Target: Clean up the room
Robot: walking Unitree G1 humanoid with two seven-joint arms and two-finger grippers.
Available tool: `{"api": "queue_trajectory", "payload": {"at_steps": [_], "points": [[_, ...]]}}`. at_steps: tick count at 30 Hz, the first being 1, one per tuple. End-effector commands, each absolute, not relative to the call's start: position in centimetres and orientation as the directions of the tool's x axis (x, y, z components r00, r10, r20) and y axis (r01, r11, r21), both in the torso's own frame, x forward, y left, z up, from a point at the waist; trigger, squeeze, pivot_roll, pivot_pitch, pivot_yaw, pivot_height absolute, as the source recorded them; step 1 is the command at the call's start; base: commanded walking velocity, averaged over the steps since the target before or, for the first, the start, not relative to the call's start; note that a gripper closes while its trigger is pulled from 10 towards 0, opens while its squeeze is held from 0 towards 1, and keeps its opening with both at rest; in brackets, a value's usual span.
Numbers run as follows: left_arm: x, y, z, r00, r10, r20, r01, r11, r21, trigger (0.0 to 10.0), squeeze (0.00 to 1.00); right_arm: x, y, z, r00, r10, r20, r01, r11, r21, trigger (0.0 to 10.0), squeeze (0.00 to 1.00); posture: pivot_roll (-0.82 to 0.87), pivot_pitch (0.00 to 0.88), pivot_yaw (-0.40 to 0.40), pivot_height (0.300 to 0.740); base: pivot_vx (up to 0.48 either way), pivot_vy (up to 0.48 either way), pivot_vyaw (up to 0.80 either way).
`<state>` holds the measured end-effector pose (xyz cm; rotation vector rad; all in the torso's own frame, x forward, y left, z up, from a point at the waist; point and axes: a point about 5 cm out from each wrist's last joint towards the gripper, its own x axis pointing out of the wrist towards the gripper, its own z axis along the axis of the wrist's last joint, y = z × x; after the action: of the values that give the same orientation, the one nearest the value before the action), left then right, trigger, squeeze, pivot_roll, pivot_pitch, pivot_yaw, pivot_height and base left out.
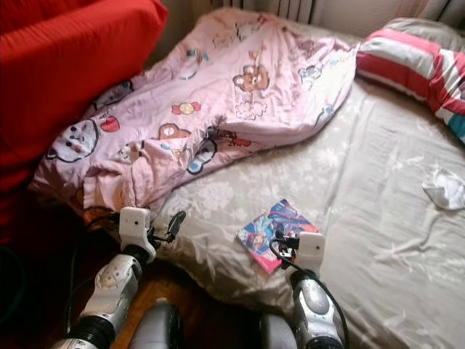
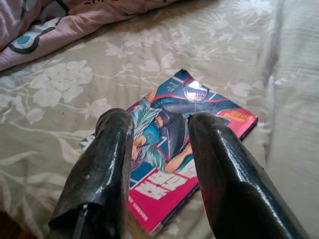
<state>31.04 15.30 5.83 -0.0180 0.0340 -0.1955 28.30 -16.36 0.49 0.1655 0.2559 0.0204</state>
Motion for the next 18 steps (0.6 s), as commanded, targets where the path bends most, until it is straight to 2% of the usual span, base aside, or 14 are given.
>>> {"api": "queue_trajectory", "payload": {"at_steps": [1,11,17,18], "points": [[30.8,15.6,5.8,0.980,-0.198,-0.034,0.198,0.980,-0.013,10.0,0.00,28.4,-15.9,0.3,0.961,0.053,-0.270,0.008,0.976,0.220,10.0,0.00,0.12,0.205,0.010,0.643,0.000,0.000,0.00],[30.5,16.1,6.1,0.979,-0.200,-0.028,0.200,0.980,0.007,10.0,0.00,30.2,-14.6,0.8,0.932,0.101,-0.348,0.040,0.926,0.376,10.0,0.00,0.15,0.222,0.022,0.643,0.000,0.000,0.00],[30.3,16.2,6.3,0.980,-0.200,-0.022,0.200,0.980,0.013,10.0,0.00,30.7,-14.4,0.8,0.914,0.077,-0.398,0.094,0.915,0.393,10.0,0.00,0.17,0.240,0.024,0.643,0.000,0.000,0.00],[30.2,16.3,6.4,0.980,-0.197,-0.021,0.197,0.980,0.014,10.0,0.00,30.9,-14.2,1.1,0.918,0.086,-0.387,0.059,0.936,0.348,10.0,0.00,0.17,0.245,0.023,0.643,0.000,0.000,0.00]]}}
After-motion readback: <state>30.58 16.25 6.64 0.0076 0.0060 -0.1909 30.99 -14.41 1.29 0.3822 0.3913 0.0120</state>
